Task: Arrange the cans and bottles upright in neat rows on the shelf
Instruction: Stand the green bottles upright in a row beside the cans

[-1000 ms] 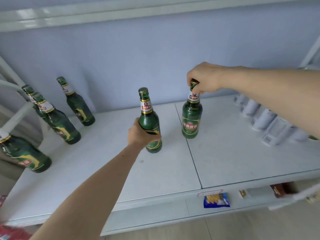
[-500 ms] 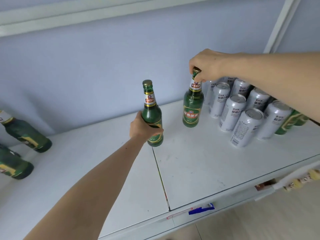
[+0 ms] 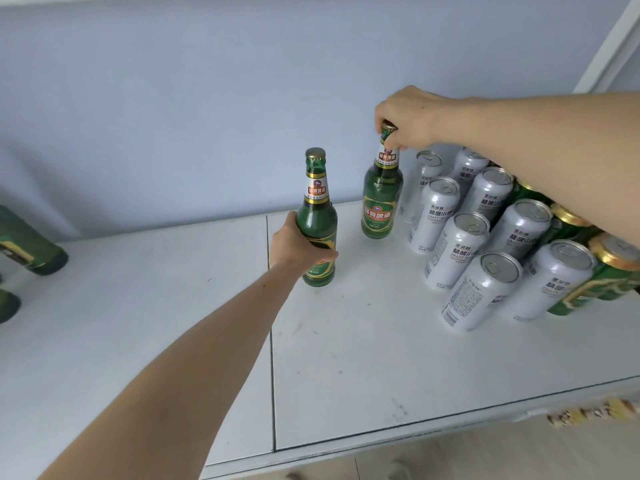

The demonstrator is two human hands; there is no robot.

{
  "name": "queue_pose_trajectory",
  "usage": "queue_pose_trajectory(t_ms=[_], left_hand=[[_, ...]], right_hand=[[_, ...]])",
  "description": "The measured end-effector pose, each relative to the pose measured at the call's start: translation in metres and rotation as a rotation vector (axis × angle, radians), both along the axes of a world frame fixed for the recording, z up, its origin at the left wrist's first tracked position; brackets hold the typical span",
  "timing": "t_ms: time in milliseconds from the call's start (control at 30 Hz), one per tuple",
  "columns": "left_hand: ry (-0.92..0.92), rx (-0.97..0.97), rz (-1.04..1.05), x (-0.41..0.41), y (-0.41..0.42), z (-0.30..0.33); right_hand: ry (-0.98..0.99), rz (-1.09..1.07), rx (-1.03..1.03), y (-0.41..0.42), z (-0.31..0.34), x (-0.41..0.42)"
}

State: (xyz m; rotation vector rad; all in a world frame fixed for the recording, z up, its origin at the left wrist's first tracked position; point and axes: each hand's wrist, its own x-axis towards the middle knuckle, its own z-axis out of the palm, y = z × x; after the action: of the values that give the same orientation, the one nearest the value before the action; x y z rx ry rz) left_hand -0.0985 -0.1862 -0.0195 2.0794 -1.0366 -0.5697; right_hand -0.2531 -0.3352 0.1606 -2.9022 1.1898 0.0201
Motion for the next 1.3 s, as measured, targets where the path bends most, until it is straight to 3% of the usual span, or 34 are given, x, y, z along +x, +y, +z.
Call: queue_pose_trajectory(t_ms=[467, 1300], left_hand=[[0.061, -0.020, 0.184, -0.040, -0.040, -0.017], [-0.006, 0.030, 0.145, -0.080, -0.095, -0.018]], right_hand=[[0.017, 0.148, 0.025, -0.061, -0.027, 0.034], [0.058, 0.186, 0.224, -0.093, -0.017, 0.044]])
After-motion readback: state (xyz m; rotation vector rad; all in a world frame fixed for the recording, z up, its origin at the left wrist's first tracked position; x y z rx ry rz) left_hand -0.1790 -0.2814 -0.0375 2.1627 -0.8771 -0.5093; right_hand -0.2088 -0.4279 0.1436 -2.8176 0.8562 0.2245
